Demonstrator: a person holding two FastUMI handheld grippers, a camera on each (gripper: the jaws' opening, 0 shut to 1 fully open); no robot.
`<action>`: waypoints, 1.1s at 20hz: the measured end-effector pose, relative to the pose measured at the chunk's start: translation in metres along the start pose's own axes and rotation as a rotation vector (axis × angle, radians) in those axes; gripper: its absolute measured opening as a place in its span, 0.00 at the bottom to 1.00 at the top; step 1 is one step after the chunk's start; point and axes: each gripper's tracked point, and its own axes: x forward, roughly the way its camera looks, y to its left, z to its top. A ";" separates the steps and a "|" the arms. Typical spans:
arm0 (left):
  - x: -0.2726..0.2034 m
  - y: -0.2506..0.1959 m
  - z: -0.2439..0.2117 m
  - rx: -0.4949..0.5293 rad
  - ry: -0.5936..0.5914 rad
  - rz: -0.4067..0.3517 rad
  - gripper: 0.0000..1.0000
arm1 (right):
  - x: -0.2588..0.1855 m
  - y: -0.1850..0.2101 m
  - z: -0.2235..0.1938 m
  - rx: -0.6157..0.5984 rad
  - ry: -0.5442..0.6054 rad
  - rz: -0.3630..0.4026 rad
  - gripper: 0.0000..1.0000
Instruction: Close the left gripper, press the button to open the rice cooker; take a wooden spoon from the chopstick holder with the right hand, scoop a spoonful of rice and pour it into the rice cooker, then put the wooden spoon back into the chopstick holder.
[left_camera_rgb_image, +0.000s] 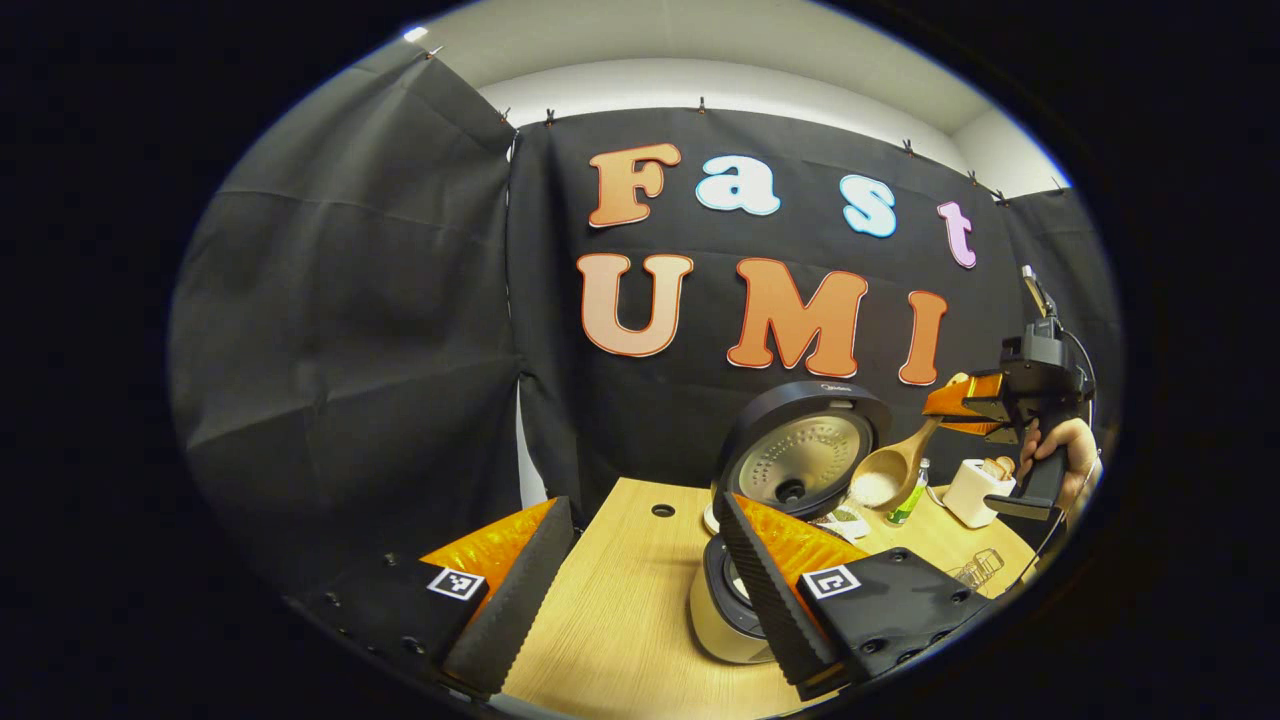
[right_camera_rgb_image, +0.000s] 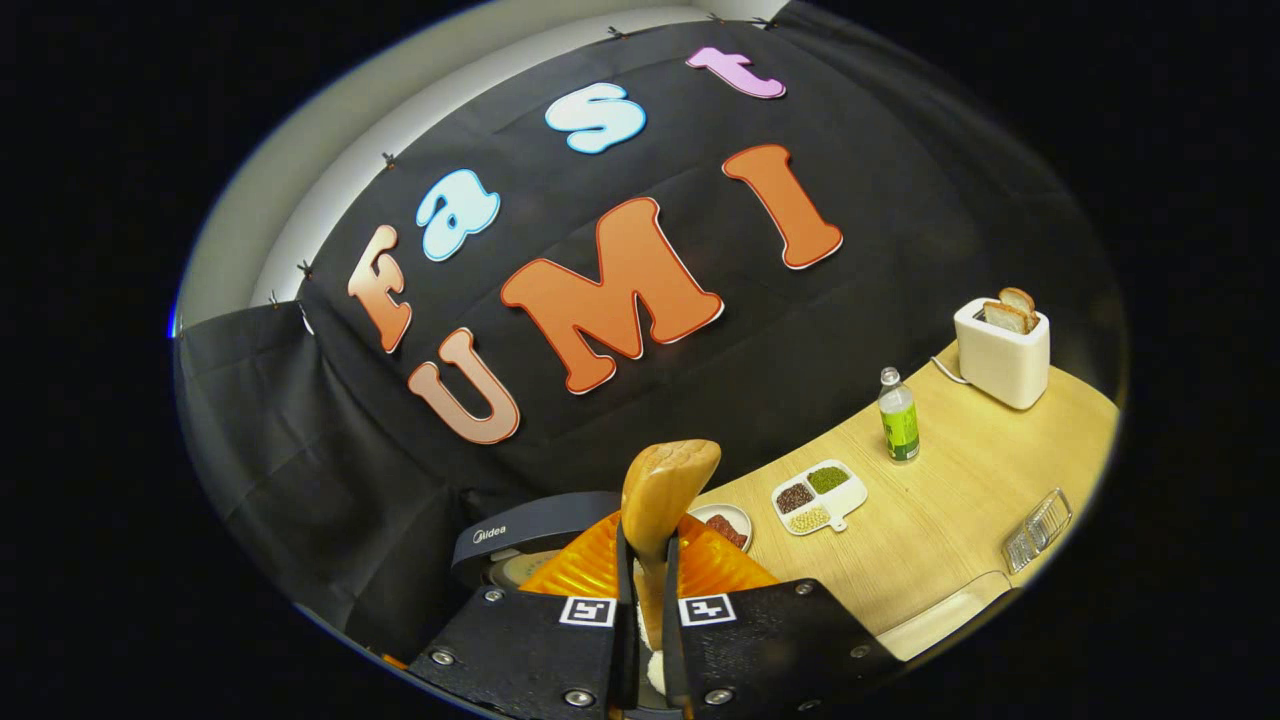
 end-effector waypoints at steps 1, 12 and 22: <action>0.001 0.001 0.000 -0.001 0.000 0.000 0.97 | -0.001 0.001 0.000 -0.010 -0.001 0.004 0.09; 0.002 0.001 -0.001 0.007 0.002 0.001 0.98 | -0.005 0.021 -0.001 -0.144 -0.022 0.043 0.08; -0.001 0.005 0.001 -0.006 -0.003 0.006 0.97 | -0.012 0.034 0.002 -0.266 -0.062 0.064 0.09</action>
